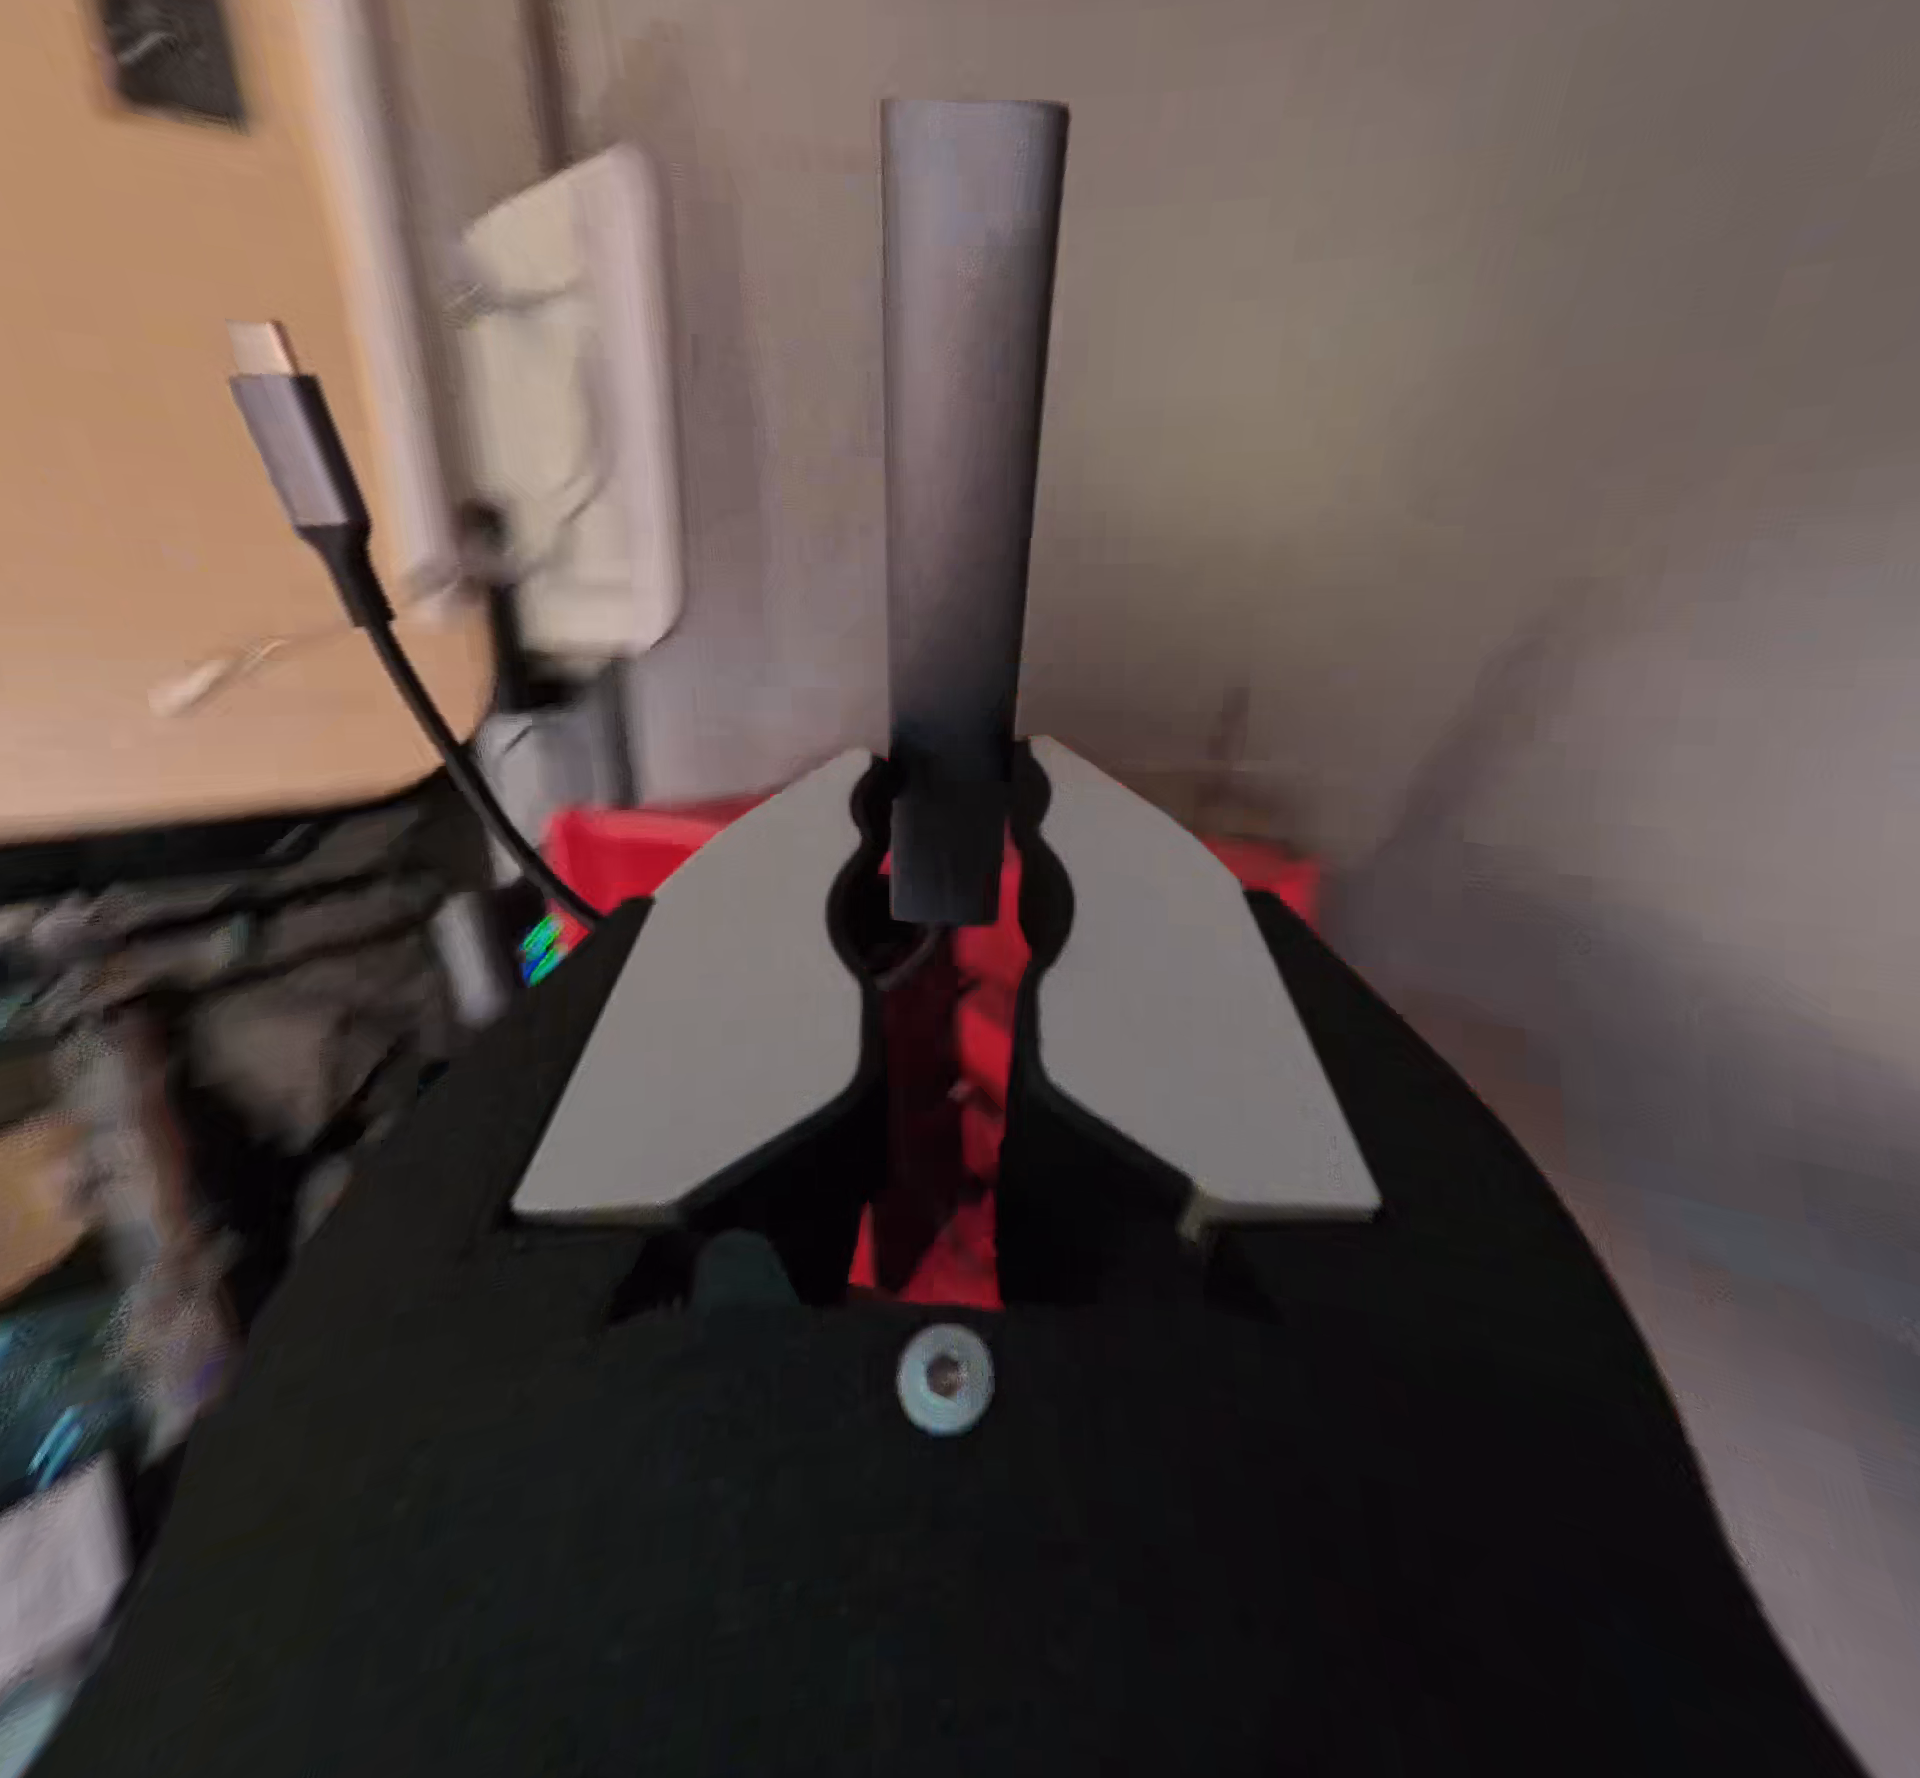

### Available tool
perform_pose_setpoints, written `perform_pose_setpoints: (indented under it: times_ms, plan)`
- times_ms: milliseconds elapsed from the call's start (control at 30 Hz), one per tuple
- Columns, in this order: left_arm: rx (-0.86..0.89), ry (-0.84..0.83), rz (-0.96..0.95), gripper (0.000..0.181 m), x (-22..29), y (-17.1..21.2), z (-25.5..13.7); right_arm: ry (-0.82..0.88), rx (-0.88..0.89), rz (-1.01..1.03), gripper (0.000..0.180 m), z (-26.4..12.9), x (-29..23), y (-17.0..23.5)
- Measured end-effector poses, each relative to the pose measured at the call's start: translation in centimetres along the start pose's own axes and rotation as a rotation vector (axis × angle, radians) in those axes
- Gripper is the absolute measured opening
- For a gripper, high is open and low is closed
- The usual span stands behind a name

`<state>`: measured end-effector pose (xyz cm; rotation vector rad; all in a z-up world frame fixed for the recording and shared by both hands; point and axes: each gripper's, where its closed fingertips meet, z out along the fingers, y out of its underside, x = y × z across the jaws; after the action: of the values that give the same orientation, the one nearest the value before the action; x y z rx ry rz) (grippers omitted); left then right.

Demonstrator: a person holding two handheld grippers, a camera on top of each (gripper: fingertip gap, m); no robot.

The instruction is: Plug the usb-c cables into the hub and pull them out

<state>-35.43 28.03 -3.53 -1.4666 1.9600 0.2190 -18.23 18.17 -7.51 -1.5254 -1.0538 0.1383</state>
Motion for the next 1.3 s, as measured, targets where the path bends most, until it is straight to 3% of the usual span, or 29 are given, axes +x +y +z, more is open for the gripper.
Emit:
perform_pose_setpoints:
  times_ms: [133, 233, 333, 600, 800, 1000, 1167, 1300]
  plan:
    - [0.05, 0.443, 0.05, 0.021, 4.8, -3.8, 0.0, 0.066, 0.06, -0.391, 0.043, 2.1, -0.2, -2.6]
    - [0.006, 0.65, 0.107, 0.021, 7.1, -5.4, 0.4, 0.114, 0.113, -0.627, 0.042, 3.5, -0.9, -4.1]
    - [-0.032, 0.757, 0.153, 0.021, 8.5, -6.6, 1.1, 0.084, 0.187, -0.709, 0.031, 4.2, -2.1, -5.0]
    - [0.008, 0.848, 0.169, 0.021, 8.4, -9.6, 2.3, -0.009, 0.191, -0.734, 0.026, 6.3, -3.0, -3.9]
    - [0.003, 0.879, 0.157, 0.021, 8.0, -9.4, 2.9, -0.019, 0.268, -0.736, 0.01, 6.9, -2.9, -4.1]
    - [0.047, 0.887, 0.053, 0.021, 7.2, -9.1, 3.6, -0.029, 0.322, -0.744, 0.009, 7.2, -2.4, -3.9]
    - [0.112, 0.913, -0.051, 0.021, 7.1, -8.8, 3.3, -0.066, 0.402, -0.633, 0.009, 7.1, -2.2, -4.2]
    - [0.056, 0.987, -0.092, 0.027, 8.4, -7.8, 3.1, -0.138, 0.437, -0.46, 0.009, 6.8, -2.2, -5.3]
